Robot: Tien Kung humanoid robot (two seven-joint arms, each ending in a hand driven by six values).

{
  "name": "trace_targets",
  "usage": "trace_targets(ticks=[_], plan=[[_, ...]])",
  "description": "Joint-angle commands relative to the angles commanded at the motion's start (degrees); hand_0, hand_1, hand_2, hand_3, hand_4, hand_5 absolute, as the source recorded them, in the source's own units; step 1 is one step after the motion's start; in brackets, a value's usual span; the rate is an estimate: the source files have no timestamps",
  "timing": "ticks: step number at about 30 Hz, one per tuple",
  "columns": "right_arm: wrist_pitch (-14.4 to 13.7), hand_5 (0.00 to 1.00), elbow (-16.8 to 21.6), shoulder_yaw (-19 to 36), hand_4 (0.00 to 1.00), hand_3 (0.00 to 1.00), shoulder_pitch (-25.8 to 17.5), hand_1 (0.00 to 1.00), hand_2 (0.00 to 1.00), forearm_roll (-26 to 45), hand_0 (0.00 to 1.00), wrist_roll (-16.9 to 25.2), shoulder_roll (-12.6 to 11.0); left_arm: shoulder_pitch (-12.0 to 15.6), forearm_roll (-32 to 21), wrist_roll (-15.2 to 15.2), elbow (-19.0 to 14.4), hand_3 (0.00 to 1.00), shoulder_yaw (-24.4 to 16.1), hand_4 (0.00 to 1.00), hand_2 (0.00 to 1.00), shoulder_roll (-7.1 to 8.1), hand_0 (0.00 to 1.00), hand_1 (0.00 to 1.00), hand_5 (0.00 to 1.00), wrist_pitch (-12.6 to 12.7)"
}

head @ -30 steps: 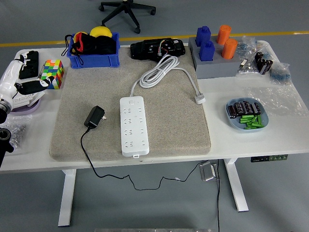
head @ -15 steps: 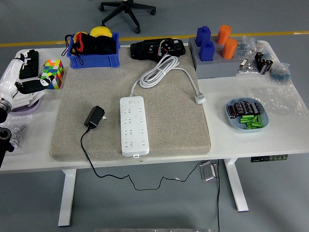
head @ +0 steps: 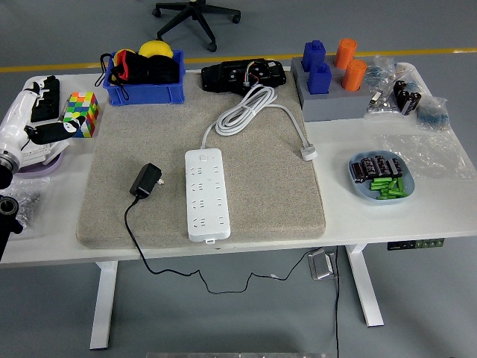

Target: Pull the plug out,throw it away,press the button

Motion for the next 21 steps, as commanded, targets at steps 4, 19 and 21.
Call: trace_targets(ticks=[4,19,21], plan=[[0.01,0.632,0.0,-0.15,0.777,0.723,-0.01,0.7,0.71,0.03,0.748,0.0,-0.04,-0.04,-0.04,0.01,0.04,0.973,0.21,0.774,0.863,0.05,0.868,0.839,0.16,-0.02],[-0.04,0.632,-0.01,-0.3,0.777,0.722,-0.12,0.7,0.71,0.06,0.748,0.04,-0.1,0.07,-0.13,0.08,-0.05,0.972,0.62,0.772,0.863,0.04,0.868,0.839,0.156,-0.13],[-0.02,0.632,0.0,-0.27,0.777,0.722,-0.11,0.7,0.71,0.06,0.748,0.04,-0.06,0.04,-0.15,0.13,-0.06,0.972,0.59,0.772,0.863,0.0,0.868,0.839,0.156,-0.17]])
